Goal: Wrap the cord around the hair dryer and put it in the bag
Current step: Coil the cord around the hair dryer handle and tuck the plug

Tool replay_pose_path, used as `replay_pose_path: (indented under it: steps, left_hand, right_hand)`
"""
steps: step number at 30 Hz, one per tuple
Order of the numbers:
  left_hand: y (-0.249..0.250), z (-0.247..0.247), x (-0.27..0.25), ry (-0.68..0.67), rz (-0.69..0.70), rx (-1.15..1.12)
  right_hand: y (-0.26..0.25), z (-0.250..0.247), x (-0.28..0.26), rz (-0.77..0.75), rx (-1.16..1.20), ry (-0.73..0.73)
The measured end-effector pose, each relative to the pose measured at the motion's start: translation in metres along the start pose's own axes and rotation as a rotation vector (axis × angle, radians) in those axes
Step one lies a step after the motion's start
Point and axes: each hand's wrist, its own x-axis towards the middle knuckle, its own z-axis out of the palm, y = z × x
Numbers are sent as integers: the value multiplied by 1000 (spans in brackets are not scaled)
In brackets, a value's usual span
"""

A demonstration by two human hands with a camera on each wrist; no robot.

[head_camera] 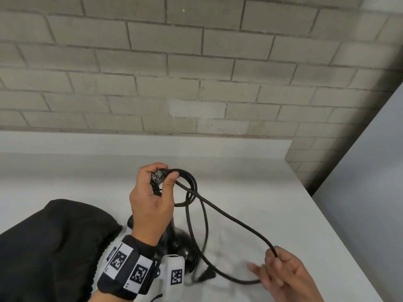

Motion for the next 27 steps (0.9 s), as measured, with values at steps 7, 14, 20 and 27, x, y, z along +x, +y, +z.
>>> replay_pose_path:
  steps: [7,14,20,27]
  left_hand:
    - [2,3,-4,-28,18,20]
    - [-2,-2,1,2,-38,5]
    - [-3,-5,0,-18,-13,14]
    - [0,-5,-2,-13,-61,-73]
  right_hand:
    - [-35,-20,-12,53,-670,251]
    - [-32,-27,-10,-20,-19,376]
    - [-34,-42,-4,169,-677,417]
    - [-13,-33,19,-129,-867,859]
